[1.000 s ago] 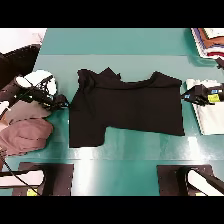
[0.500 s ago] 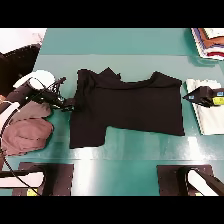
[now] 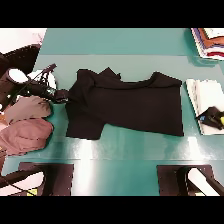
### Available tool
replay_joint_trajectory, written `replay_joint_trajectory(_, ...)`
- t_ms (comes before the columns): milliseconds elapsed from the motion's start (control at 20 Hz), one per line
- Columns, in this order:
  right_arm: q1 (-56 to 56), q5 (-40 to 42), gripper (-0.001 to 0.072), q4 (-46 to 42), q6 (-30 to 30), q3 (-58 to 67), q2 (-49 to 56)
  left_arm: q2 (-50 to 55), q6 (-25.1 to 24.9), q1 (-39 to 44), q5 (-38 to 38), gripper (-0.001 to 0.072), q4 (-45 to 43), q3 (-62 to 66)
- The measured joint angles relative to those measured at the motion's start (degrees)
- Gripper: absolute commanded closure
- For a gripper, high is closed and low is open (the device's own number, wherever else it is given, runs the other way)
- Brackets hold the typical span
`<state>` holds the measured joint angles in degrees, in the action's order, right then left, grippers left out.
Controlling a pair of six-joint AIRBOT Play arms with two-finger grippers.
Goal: Fold the shirts.
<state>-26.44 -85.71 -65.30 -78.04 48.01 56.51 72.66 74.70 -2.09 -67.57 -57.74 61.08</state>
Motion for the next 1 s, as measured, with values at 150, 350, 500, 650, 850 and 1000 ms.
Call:
replay_joint_trajectory(150,-1.1,2.6,0.0299,-0.3,0.2,-7.3,2.6,-1.1,0.0,0.0,-0.6,0.0679,-0.2,0.1)
replay_joint_trajectory(350,1.9,8.3,0.0303,2.4,0.9,-11.8,6.9,-1.6,0.0,0.0,-0.9,0.0679,-0.3,0.1)
replay_joint_trajectory(500,5.3,10.8,0.0305,3.6,0.9,-11.9,9.8,-1.8,-0.1,0.0,-0.9,0.0679,-0.3,0.1)
replay_joint_trajectory(650,8.8,11.8,0.0498,4.3,0.7,-11.1,12.2,-1.8,-0.1,0.0,-0.9,0.0679,-0.3,0.1)
replay_joint_trajectory(850,13.3,13.3,0.0694,4.0,0.6,-10.5,13.5,-2.6,-0.1,0.0,-1.5,0.068,-0.5,0.2)
replay_joint_trajectory(1000,15.5,14.2,0.0694,3.2,0.6,-8.6,10.0,-6.6,0.4,0.0,-1.7,0.068,-1.2,0.7)
